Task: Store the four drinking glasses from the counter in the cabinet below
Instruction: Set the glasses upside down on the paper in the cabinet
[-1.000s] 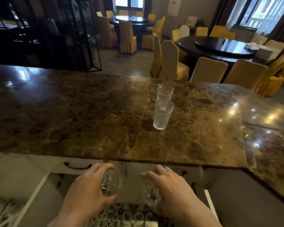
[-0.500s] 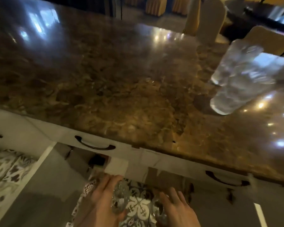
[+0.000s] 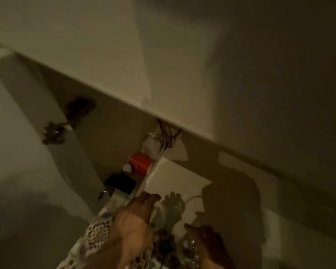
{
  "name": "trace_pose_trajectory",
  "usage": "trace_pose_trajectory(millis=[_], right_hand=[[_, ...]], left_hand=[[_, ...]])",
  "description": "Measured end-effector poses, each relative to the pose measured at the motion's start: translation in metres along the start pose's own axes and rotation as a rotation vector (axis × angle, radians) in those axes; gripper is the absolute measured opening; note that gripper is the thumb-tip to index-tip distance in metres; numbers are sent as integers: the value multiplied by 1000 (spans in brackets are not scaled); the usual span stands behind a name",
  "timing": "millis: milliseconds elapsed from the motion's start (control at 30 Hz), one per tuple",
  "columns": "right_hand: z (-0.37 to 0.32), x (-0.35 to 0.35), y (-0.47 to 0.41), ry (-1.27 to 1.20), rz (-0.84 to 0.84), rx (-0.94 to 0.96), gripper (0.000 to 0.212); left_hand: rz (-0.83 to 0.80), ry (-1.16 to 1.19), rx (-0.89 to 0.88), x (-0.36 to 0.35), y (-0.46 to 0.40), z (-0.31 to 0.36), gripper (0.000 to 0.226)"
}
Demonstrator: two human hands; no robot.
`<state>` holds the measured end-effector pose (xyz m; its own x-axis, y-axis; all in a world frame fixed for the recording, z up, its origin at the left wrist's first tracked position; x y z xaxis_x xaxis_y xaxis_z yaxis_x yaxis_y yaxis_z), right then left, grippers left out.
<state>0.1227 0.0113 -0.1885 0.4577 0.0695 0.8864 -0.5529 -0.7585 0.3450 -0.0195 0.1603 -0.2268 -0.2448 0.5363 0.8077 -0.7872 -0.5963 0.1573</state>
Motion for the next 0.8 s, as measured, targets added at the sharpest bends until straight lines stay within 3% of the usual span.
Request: trace_pose_trajectory(millis=[67,100,167,233,333,433,800], right_hand=[[10,-39,-28,0,93,45,55],[15,-55,-40,38,28,-18,62],[23,-92,-60,104,84,9,80],[37,-121,-78,121,82,-4,85],[65,-171,-109,-40,112,-35,84],[78,-191,-121,-28,144,22,82],[101,-192,-132,-46,128,-50,86]], left_hand=[[-29,-38,-30,-36,-34,-21,89],[-6,-58,-32,-48,-47,-28,90],[71,-82,-53,-75,-78,-43,91],[75,-95,-83,-101,-107,-56,92],[67,-137,-131,-141,-149,-77,92],[48,-164,-158,-159,-181,-85,95],[6,-95,-278,-204,-262,-62,97]])
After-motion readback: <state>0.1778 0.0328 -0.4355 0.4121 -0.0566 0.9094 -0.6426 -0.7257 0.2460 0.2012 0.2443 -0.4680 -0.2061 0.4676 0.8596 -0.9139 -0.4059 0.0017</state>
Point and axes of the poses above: each hand's wrist, its own y-axis away from the middle knuckle, its own x-axis out of the back of the hand, z = x × y, the point moved 1 cm from there along -y, towards the middle knuckle, and after that the axes turned 9 degrees about -x, right-handed, at the moved point
